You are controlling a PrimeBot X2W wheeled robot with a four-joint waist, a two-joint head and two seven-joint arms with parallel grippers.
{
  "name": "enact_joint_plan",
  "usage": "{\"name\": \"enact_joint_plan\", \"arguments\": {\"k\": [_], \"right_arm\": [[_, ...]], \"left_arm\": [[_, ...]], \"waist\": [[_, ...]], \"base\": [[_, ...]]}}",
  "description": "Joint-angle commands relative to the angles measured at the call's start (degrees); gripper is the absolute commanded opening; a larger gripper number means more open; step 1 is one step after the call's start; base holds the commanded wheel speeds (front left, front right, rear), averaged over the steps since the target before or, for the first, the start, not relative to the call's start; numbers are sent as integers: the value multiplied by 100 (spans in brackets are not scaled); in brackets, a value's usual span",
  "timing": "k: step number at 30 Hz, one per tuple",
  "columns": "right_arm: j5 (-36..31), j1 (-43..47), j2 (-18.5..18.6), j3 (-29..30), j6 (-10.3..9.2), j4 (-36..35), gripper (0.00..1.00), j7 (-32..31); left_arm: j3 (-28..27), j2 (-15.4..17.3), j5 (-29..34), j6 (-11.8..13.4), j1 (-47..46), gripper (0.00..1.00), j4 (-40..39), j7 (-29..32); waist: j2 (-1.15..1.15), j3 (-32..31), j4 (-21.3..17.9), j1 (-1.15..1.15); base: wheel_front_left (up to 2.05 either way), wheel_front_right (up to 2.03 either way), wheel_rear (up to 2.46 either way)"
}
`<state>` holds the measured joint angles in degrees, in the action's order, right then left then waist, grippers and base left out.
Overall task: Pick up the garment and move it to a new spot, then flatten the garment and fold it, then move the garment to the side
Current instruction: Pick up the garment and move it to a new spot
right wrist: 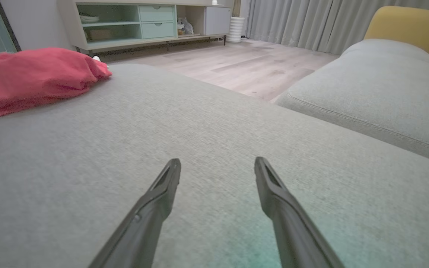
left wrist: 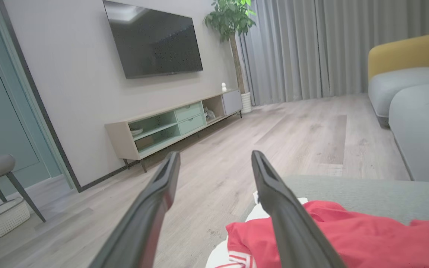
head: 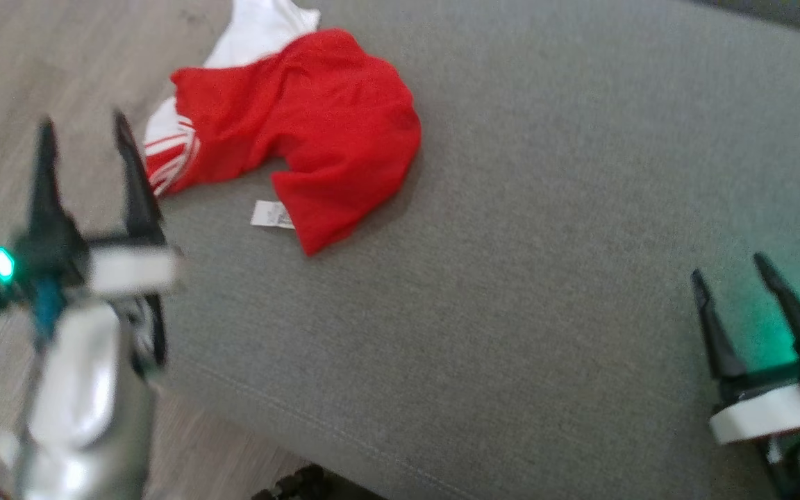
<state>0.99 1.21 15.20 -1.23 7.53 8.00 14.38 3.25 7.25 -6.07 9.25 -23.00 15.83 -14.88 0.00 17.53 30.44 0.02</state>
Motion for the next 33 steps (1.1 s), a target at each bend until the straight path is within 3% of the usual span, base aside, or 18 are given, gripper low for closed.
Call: {"name": "enact_joint_plan", "arguments": {"k": [1,7,9,14,15,17,25,33], "right_arm": [[-14,-117,181,-92,-4,-209,100,62],[44,-270,651,-11,-4,-433,100,62],[62,-379,733,-76,-4,-482,100,62],[82,-590,649,-199,-4,-507,100,62],[79,-618,625,-205,-4,-507,100,62],[69,-654,581,-216,-4,-493,100,62],[82,-822,337,-341,-4,-292,100,62],[200,-984,-379,-617,-4,-2,100,62]], "left_arm": [[-286,255,-91,-50,-409,100,63,16],[-471,493,-740,-715,-2193,100,2067,928],[-591,638,-958,-842,-2675,100,3064,1433],[-764,831,-1215,-933,-2981,100,4263,1920],[-840,836,-1317,-997,-2997,80,4416,1888],[-860,884,-1367,-1094,-3005,0,4682,1809],[-554,1234,-1017,-1208,-3412,0,4711,558],[51,1707,-360,-1286,-4081,0,3919,79]], "waist": [[0,466,-167,-2],[0,1125,-442,-2],[0,1348,-636,-2],[0,1620,-930,-2],[0,1655,-965,-2],[0,1690,-1017,-2],[0,1273,-1158,-2],[0,76,-1911,-2]], "base": [[0,0,0],[0,0,0],[0,0,0],[0,0,0],[0,0,0],[0,0,0],[0,0,0],[0,0,0]]}}
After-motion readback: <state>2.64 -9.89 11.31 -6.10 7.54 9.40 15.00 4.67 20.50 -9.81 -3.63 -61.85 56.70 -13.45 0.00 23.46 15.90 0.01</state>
